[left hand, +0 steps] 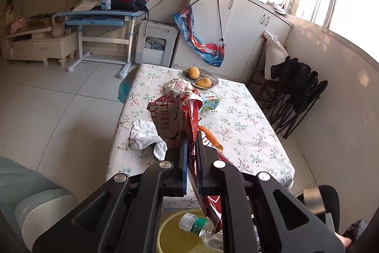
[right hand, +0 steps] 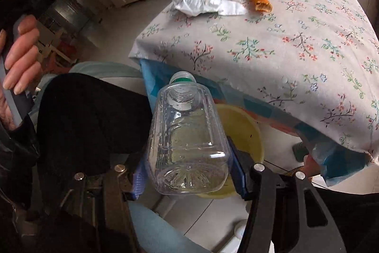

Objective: Collect trash
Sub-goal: 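Release the bottle into the yellow bucket with the right gripper while the left carries the chip bag, then lower the red chip bag into the yellow bucket and open the left gripper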

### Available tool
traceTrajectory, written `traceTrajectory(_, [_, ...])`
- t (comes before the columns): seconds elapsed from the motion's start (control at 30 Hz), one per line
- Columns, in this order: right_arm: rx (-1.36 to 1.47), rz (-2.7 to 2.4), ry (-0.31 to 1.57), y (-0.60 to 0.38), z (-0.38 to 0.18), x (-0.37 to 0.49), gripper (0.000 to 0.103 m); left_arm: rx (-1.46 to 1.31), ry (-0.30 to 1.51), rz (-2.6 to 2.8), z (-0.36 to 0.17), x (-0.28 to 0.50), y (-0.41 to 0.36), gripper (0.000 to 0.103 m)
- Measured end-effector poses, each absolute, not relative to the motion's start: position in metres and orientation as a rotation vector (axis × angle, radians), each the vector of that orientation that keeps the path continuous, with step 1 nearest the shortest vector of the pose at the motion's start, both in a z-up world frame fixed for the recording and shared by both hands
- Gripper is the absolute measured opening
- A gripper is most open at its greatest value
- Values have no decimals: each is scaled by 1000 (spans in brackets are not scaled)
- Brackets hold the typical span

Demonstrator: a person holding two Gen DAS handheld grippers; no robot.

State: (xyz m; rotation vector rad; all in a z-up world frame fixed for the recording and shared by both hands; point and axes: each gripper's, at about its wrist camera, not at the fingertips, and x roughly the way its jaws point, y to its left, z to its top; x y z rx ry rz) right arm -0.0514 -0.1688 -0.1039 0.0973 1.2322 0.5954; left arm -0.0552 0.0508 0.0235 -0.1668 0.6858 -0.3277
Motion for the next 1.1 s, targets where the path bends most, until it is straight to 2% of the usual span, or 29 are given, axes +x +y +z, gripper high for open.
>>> traceTrajectory(0.17, [50,562,1333,-150,-150,-43,58,-135,708,-334,7,-85,49,6])
traceTrajectory(0.23, [64,541,1351,-150,-161,-40,70,-125,716,-337,1,-94,47,6])
traceTrajectory(0.27, [75,531,1341,-153,-161,-39,71,-121,720,-340,-1,-97,43,6])
traceTrajectory(0.37, [97,521,1282,-163,-149,-42,71,-105,734,-347,-7,-106,36,6])
traceTrajectory(0.6, [232,392,1017,-204,-100,-45,73,-48,773,-366,-19,-125,18,6])
traceTrajectory(0.8, [273,277,788,-235,-61,-55,83,16,833,-404,-37,-137,-7,6])
traceTrajectory(1.1, [335,229,706,-252,-48,-54,83,118,1005,-451,-96,-147,-41,7])
